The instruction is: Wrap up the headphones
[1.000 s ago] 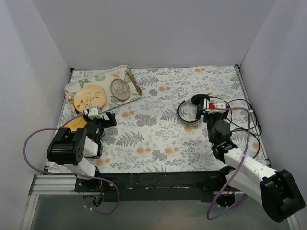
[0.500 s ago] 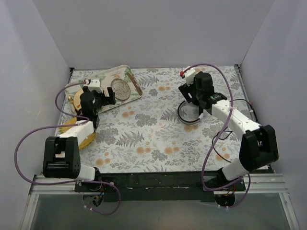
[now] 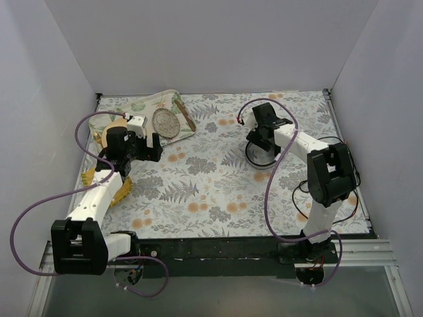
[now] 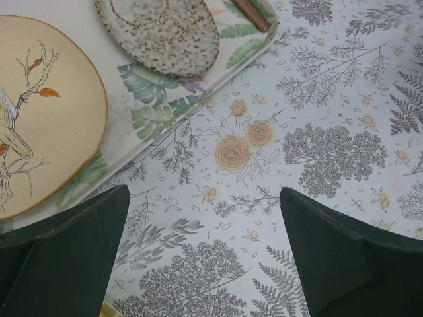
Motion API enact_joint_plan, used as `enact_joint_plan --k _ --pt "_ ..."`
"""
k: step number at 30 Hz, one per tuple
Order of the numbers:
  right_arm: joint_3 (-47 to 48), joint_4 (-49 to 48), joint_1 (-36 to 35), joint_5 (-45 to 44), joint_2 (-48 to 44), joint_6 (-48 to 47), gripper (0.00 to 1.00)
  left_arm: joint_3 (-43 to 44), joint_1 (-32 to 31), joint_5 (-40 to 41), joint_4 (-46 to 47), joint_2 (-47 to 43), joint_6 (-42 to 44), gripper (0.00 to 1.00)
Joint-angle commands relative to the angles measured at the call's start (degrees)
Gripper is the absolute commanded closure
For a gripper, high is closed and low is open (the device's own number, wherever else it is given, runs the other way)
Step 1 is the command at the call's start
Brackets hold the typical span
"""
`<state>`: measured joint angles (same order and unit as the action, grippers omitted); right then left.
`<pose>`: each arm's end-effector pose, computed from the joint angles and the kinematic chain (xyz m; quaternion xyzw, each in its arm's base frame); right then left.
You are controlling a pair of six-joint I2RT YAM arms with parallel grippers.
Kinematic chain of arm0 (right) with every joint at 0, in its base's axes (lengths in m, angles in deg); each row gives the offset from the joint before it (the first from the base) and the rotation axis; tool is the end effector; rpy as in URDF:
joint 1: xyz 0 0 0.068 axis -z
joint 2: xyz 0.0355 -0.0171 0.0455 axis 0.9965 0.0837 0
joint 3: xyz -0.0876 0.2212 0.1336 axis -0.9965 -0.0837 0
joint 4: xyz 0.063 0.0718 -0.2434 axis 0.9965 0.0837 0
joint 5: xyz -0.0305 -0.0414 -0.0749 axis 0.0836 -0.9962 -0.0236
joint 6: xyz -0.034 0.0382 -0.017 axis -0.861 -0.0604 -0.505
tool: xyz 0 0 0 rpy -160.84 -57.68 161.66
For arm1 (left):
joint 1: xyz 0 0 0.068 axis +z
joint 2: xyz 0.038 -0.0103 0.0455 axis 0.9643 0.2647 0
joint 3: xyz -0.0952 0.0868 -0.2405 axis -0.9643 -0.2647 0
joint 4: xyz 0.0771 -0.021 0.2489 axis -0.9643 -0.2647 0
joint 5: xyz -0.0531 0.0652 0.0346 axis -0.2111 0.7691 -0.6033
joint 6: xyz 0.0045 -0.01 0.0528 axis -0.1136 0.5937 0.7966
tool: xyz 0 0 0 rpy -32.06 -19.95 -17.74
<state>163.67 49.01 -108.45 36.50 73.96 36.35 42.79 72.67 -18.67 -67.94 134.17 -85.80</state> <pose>0.3694 0.1436 0.2193 -0.4287 0.8196 -0.2359 0.2981 0.2623 -0.0189 0.2548 -0.1730 0.8523 -0.2624 0.4182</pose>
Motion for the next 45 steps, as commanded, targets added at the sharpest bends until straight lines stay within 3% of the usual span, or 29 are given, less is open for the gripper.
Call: enact_joint_plan --k 1,6,14,25,32,35,36,41,42,45 --pt "5.7 0.4 0.2 -5.2 3.9 -5.3 0.11 2.3 0.2 -1.7 -5.0 -5.4 1.9 0.02" --pt "6.8 -0.6 0.3 -10.1 7.2 -8.2 0.11 1.6 0.2 -2.6 -5.8 -7.4 2.8 0.02" --pt "11.9 -0.2 0.4 -9.4 10.4 -10.5 0.11 1.5 0.1 -2.4 -6.4 -8.2 3.5 0.02" --pt "18.8 9.5 2.2 7.0 14.8 -8.3 0.11 1.5 0.2 -2.5 -7.6 -8.9 4.3 0.02" --pt "19.0 11.9 2.2 8.4 16.0 -7.5 0.16 2.1 0.1 -3.0 -8.4 -10.3 4.6 0.02" --pt "19.8 13.6 2.2 10.3 16.7 -5.2 0.37 2.3 0.2 -3.6 -9.0 -10.6 4.6 0.02" --pt "20.8 14.1 2.2 10.5 16.8 -4.4 0.51 2.4 0.2 -3.7 -9.5 -10.8 4.8 0.02" --pt "24.6 17.8 2.0 10.7 17.5 0.5 0.85 3.3 0.2 -4.3 -11.1 -11.6 5.5 0.02" --pt "25.4 19.2 1.9 10.5 17.5 2.5 0.98 3.5 0.1 -4.4 -11.7 -11.8 5.6 0.02" --pt "27.3 19.9 0.3 9.6 16.0 6.9 0.99 4.3 0.1 -4.8 -13.0 -12.5 5.9 0.02"
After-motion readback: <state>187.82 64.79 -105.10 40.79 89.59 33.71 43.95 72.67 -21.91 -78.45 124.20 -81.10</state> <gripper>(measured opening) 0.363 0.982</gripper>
